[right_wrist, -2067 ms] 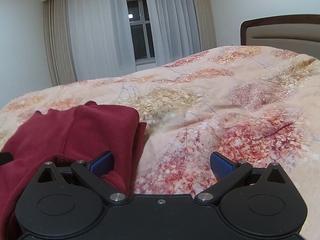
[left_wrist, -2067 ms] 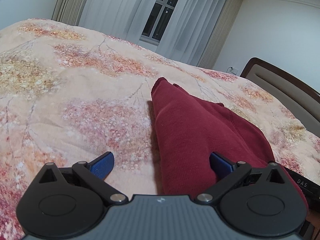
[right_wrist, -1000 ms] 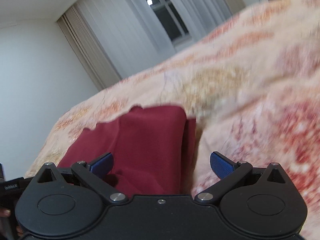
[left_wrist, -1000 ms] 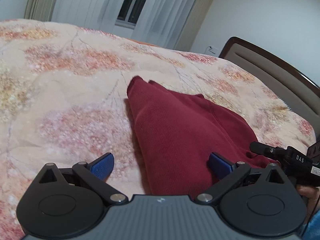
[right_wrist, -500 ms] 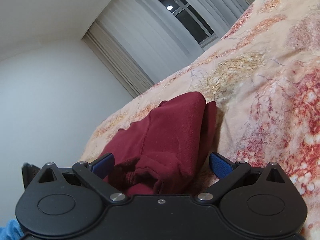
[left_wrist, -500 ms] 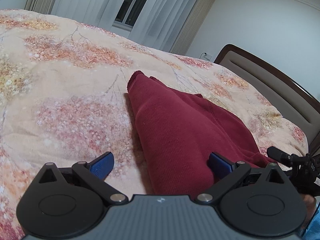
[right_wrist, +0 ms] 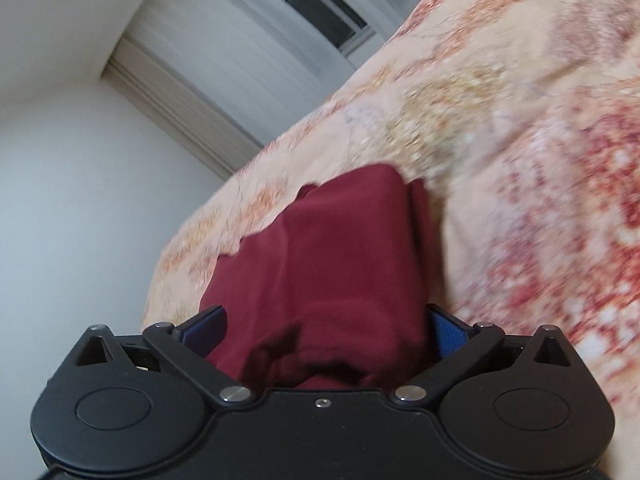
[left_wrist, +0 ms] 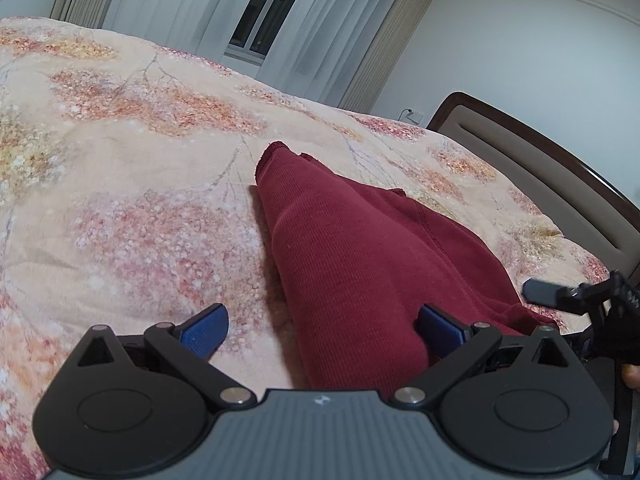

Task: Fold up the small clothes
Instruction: 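Press and tuck the bundle edge with the right gripper, closing it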

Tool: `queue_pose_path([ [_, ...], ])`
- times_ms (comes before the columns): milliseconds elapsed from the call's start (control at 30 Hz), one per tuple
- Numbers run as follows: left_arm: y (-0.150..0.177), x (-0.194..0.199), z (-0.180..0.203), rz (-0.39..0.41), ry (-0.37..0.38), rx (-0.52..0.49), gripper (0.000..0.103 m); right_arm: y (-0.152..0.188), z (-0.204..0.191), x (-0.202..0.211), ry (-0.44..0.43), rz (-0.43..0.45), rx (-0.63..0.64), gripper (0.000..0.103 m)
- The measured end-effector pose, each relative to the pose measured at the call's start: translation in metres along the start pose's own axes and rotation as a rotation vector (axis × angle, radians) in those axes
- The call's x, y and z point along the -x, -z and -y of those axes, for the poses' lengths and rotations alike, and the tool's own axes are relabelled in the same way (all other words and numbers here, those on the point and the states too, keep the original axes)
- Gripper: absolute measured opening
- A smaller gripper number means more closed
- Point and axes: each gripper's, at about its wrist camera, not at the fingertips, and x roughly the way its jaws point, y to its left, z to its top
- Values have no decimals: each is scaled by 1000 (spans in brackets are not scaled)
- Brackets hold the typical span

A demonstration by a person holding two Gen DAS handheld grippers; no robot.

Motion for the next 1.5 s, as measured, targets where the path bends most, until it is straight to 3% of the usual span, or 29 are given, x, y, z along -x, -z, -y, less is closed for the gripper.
queue_pose_path([
  [133,0,0,0,1,2,2,102,7,-2,-3,95,-6,59,84],
  [200,0,0,-1,1,3,2,102,12,3,3,94,3,77,70],
  [300,1,0,-1,3,5,-5,102,15,13,14,58,2,71,58],
  [400,1,0,0,3,7,-7,102,16,22,20,18,6,37,54],
  [467,2,1,-1,4,9,-5,102,16,25,21,-7,11,16,55],
  [600,0,0,-1,-3,8,2,102,11,32,23,-71,24,-53,71],
  [700,-5,0,2,-26,-6,3,102,1,31,22,-63,40,-59,85],
  [800,-9,-2,5,-44,-22,5,103,-11,29,13,-35,39,-64,91],
  [1033,-10,-4,5,-59,-29,3,103,-11,28,-9,53,41,-43,83],
  [1367,-5,-3,4,-45,-24,-1,102,-3,25,-8,77,83,32,80],
  [1500,-6,-4,4,-50,-23,3,102,-6,27,-6,56,75,1,77],
])
